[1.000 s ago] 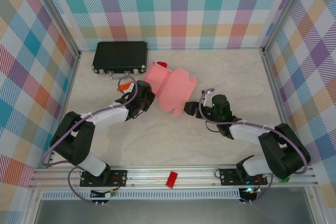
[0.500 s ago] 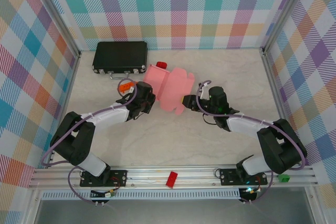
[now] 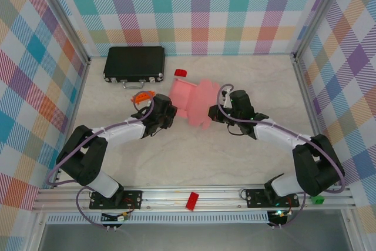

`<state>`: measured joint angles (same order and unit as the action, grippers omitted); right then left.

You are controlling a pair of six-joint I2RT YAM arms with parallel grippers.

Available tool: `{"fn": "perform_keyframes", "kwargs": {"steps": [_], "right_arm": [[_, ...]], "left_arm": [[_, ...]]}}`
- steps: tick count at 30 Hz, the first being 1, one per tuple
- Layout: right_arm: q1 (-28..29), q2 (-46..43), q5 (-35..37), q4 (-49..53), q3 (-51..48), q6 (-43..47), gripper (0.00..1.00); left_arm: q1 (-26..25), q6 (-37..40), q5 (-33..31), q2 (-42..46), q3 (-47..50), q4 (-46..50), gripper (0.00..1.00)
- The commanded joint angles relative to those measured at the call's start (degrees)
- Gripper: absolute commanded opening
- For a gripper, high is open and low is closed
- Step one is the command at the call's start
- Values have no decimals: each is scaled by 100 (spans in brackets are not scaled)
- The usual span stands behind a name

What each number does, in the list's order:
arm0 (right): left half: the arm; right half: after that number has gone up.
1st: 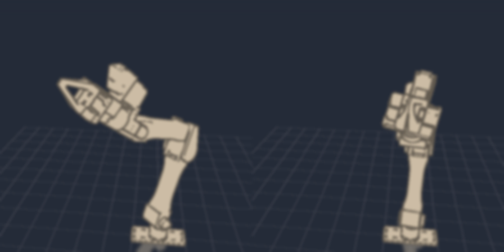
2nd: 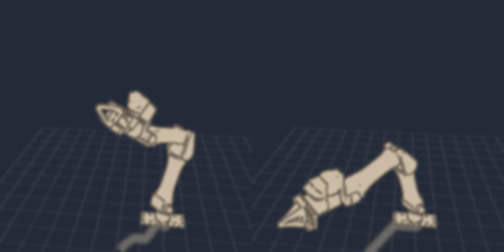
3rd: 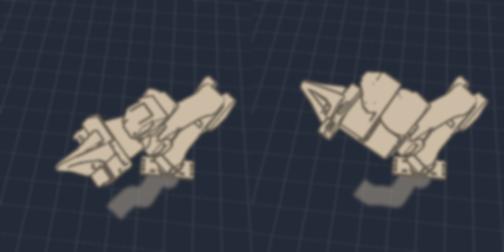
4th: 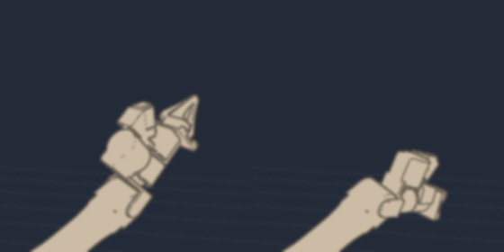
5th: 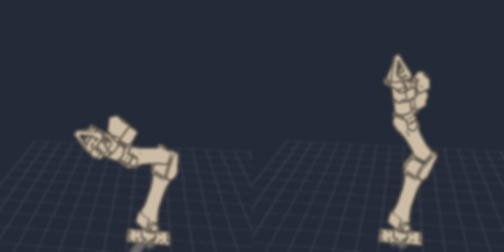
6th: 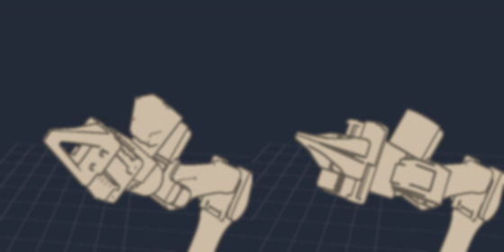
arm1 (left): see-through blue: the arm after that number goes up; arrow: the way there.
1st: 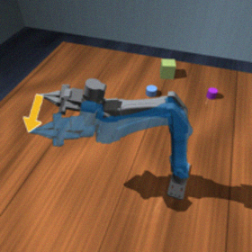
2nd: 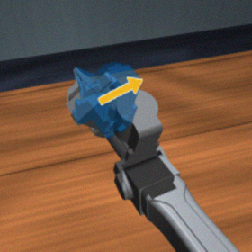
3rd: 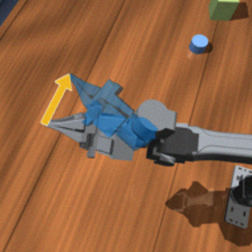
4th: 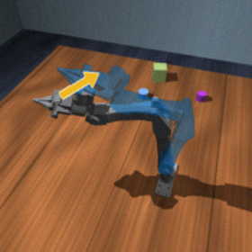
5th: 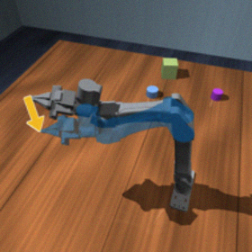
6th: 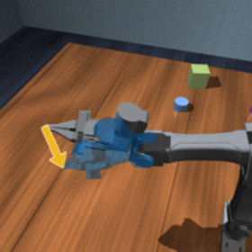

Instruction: Fold the paper box

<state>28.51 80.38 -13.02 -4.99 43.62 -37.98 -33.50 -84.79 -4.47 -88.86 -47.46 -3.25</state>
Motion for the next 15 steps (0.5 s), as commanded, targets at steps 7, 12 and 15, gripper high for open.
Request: {"fn": "perform_keyframes", "kwargs": {"steps": [7,12,15], "right_arm": [[-10,-486,694,2182,681,571,7],[-34,-475,933,3211,1211,879,9],[-103,-418,912,3711,1515,1066,9]], "left_arm": [[-60,173,71,197,409,-730,64],[-94,561,-92,767,703,-735,84],[-96,1033,-397,1321,834,-392,94]]}}
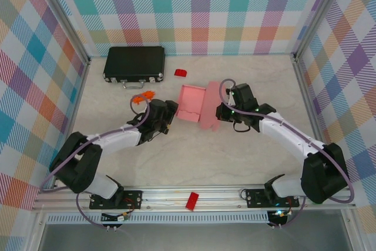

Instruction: Fold the paper box

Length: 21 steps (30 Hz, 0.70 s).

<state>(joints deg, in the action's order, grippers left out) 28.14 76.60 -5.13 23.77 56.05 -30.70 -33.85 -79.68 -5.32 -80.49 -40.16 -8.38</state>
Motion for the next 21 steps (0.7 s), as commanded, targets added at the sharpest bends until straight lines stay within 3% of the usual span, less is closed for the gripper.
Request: {"fn": "perform_keyframes", "kwargs": {"steps": [1,6,11,13,16,21], "right_arm": [[-96,-22,64,985,366,442,9],[-280,127,-394,1646,863,900,9],[-364,554,-956,2348,1534,1498,10],[-371,743,-1111,2542,1744,1717,10],[-368,953,-1179,2740,2005,1959,10],[-380,1375,-1077,3017,2443,2219,11]], "left_arm": [[-61,706,-430,681,111,287,94],[-52,2269,-937,1035,-134,767,93],[-34,4473,-568,420,-936,1514,90],[-18,5148,-62,186,-1042,1442,92],[63,5645,481,-129,-1131,1344,93],[396,5743,1056,-865,-1447,1447,89]]}}
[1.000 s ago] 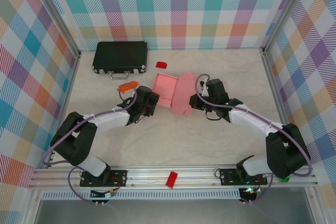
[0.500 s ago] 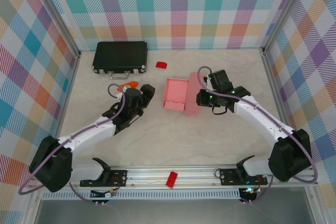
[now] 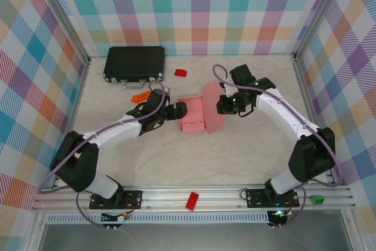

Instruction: Fold the paper box

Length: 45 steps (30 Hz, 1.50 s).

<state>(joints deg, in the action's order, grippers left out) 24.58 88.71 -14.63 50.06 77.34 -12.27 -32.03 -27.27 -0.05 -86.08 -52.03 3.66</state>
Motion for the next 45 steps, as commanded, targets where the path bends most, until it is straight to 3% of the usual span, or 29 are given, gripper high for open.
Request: {"fn": "perform_keyframes", "kwargs": {"steps": [1,11,26,35,45], "right_arm": [[-24,226,-82,399,362,399,11],[-19,903,119,556,988,691,15],[-6,1415,110,518,1618,1074,16],[80,1830,-19,544,1950,1284,16],[273,1973,-92,509,2073,1470,13]], "left_arm": [[261,488,655,-447,-344,306,88],[364,91,1734,-1201,-571,-44,72],[364,-539,1944,-1096,-184,-200,67],[327,-1428,2244,-1065,321,-1343,58],[241,-1766,2358,-1289,232,-1596,54]]}}
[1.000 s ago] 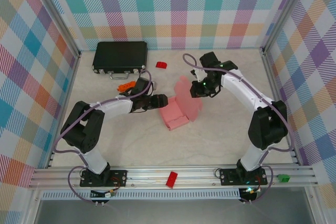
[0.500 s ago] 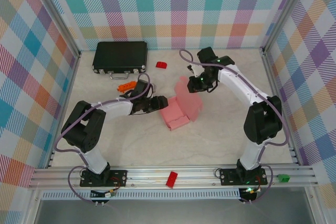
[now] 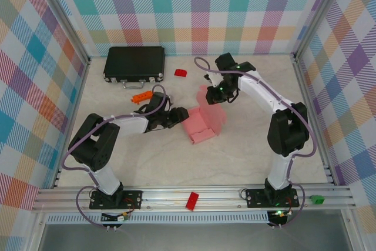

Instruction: Fold the paper box

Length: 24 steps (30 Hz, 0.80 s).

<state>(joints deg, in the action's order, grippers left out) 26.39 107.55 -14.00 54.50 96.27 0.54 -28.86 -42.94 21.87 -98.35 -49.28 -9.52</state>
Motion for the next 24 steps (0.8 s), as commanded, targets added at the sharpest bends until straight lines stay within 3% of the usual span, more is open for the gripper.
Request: {"fn": "perform_keyframes", "kwargs": {"steps": [1,15,22,24], "right_arm": [[125,113,-147,70,197,209,13],[251,355,79,118,514,458,13],[252,278,775,-112,691,277,21],[244,218,937,-174,771,211,30]], "left_arm": [[-83,-232,160,-84,-33,-310,54],[-290,-654,-36,24,297,-608,55],[-322,-584,-301,298,483,-442,61],[-322,-498,-307,451,500,-407,64]]}}
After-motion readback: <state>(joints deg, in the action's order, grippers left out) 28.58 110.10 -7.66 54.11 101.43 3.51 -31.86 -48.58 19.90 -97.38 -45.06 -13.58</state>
